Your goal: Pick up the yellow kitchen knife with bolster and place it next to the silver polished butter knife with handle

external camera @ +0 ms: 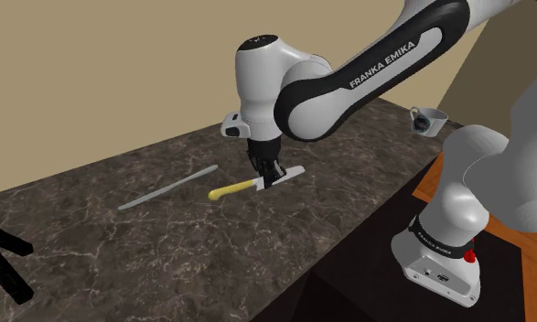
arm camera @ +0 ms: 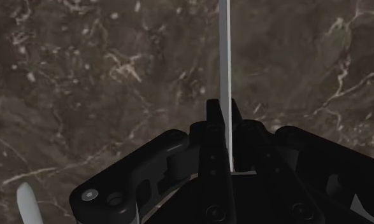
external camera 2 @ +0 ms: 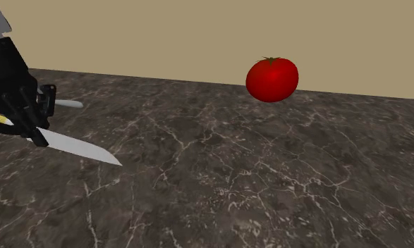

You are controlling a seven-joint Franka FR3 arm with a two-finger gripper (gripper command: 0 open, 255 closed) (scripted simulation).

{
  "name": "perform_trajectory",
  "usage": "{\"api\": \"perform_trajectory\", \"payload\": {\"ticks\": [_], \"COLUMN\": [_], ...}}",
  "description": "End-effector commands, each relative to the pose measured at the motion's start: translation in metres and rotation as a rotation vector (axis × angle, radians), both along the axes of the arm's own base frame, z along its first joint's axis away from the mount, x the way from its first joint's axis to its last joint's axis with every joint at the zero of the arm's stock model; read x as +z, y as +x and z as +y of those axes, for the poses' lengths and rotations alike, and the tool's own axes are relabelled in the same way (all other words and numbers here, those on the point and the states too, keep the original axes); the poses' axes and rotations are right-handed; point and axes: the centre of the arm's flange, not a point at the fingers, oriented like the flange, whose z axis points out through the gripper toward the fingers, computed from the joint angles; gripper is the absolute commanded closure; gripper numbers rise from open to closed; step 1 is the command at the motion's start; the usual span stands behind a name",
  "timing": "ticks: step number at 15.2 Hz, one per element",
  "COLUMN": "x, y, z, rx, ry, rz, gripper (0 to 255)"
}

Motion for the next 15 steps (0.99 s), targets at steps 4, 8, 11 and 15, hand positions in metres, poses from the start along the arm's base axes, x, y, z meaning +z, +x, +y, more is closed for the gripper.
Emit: {"api": "perform_trajectory", "payload": {"ticks": [4,8,11,15], "x": [-0.004,-0.004,-0.004,0.023], "y": [0.000,0.000,0.000,0.001], "z": [0.000,0.000,0.000,0.002], "rx": [0.000,0.000,0.000,0.000], "ry": [0.000,0.000,0.000,0.000], "rz": [0.000,0.000,0.000,0.000], "gripper": [255,0,0,0]}}
